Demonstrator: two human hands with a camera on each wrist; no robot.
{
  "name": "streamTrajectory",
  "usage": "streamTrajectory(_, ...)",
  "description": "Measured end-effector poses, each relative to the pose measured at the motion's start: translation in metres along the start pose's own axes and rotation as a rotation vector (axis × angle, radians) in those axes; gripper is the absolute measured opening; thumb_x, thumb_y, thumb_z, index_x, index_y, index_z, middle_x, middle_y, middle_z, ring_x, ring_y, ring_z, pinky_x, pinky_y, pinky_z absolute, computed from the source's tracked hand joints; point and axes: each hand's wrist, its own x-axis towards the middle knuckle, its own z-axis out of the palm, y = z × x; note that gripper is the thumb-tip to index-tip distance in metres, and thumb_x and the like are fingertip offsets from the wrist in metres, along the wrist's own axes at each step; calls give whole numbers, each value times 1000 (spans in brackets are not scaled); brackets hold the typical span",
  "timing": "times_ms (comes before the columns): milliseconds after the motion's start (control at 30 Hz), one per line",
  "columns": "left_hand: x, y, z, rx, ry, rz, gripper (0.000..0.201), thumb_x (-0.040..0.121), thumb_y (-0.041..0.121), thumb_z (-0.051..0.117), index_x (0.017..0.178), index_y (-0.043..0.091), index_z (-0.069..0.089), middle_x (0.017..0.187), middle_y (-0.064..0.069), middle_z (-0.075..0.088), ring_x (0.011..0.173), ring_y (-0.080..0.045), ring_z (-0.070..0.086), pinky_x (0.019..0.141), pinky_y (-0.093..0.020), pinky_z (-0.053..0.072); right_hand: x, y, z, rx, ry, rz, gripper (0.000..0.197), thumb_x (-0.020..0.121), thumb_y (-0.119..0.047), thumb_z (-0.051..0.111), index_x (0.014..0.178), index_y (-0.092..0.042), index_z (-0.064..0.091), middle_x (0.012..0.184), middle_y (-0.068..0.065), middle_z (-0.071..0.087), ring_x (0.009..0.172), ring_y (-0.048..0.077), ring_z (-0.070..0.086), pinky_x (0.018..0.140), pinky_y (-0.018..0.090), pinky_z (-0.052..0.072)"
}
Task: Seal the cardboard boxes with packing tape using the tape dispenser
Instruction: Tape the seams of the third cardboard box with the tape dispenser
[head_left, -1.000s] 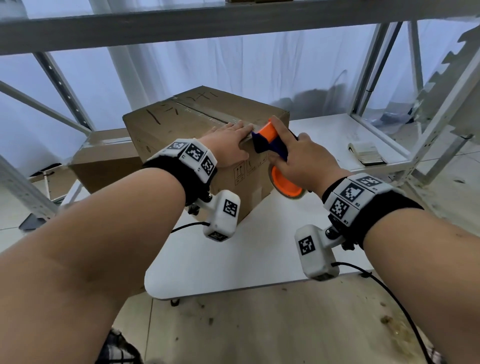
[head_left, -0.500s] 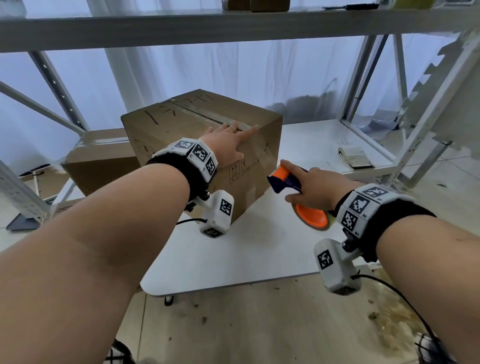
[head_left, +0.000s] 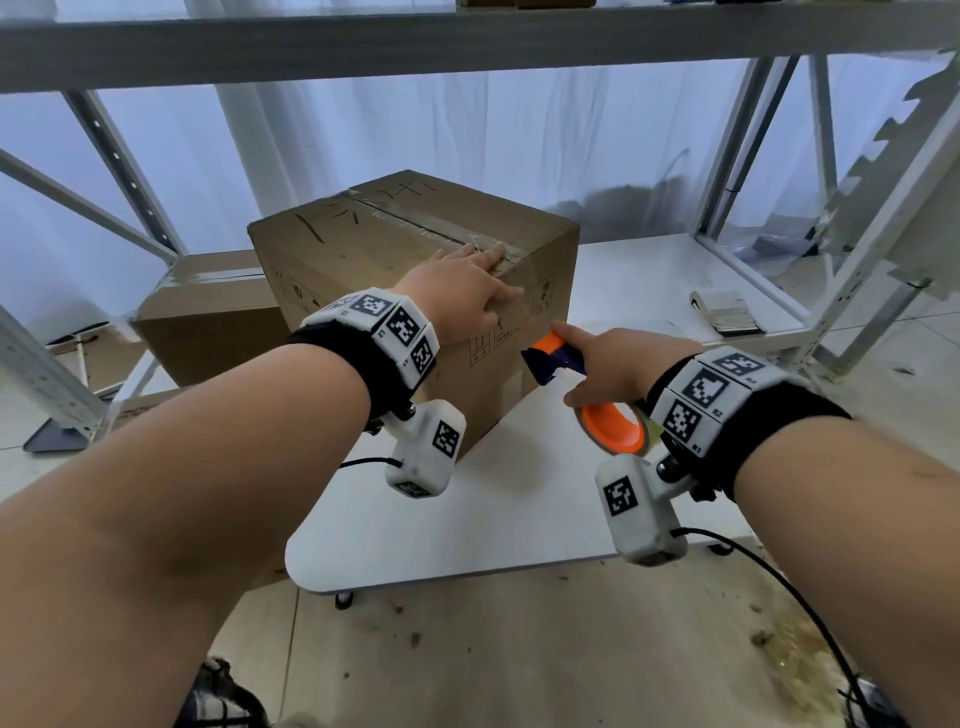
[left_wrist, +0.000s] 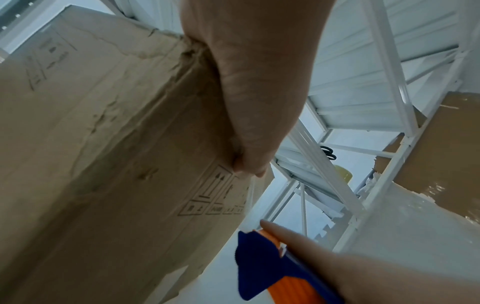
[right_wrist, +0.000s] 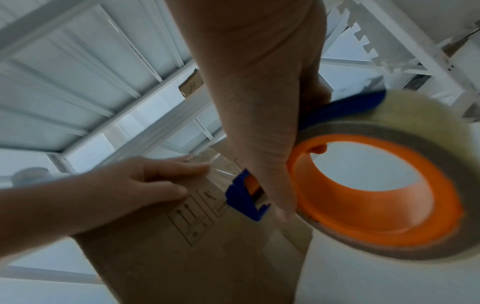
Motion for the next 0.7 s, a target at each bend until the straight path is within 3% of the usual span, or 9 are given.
streamTrajectory(133, 1, -1, 1, -15, 3, -7, 49, 96, 27, 41, 141, 45, 35, 160, 4, 4, 147, -25, 6, 119, -48, 9, 1, 3, 23, 111, 7, 8, 104, 81, -54, 62, 145, -43, -19, 98, 7, 49, 86, 27, 58, 85, 45, 51)
streamTrajectory(233, 1, 0, 1, -12, -4, -10, 48, 97, 27, 40, 141, 45, 35, 160, 3, 4, 147, -26, 6, 119, -48, 9, 4, 0, 27, 121, 17, 8, 102, 82, -53, 61, 146, -42, -17, 99, 8, 51, 84, 28, 57, 86, 45, 51)
streamTrajectory(367, 0, 1, -2, -5, -15, -16, 47, 98, 27, 39, 141, 44, 35, 160, 3, 3, 147, -26, 7, 118, -48, 11, 7, -6, 12, 39, 25, -21, 90, 90, -50, 55, 151, -32, -8, 106, 10, 54, 94, 29, 56, 90, 40, 47)
streamTrajectory(500, 0, 1, -3, -16, -16, -11, 46, 98, 26, 40, 141, 44, 36, 160, 4, 3, 147, -25, 7, 118, -46, 11, 1, -1, -4, 10, 94, -24, 70, 90, -57, 47, 150, -38, 15, 130, 6, 55, 111, 27, 54, 90, 38, 46)
streamTrajectory(567, 0, 1, -3, -19, -17, -4, 47, 99, 26, 41, 141, 45, 35, 160, 4, 3, 147, -25, 8, 118, -46, 11, -5, -1, -10, 21, 118, -17, 60, 91, -51, 46, 146, -40, 26, 129, 3, 55, 113, 25, 53, 85, 36, 45)
streamTrajectory(700, -1, 2, -4, -11, -23, 0, 47, 100, 26, 40, 142, 45, 33, 160, 4, 3, 147, -25, 8, 118, -46, 12, -6, -8, -16, 4, 86, 20, 55, 90, -36, 47, 143, -38, 34, 127, 1, 55, 111, 24, 53, 89, 38, 46)
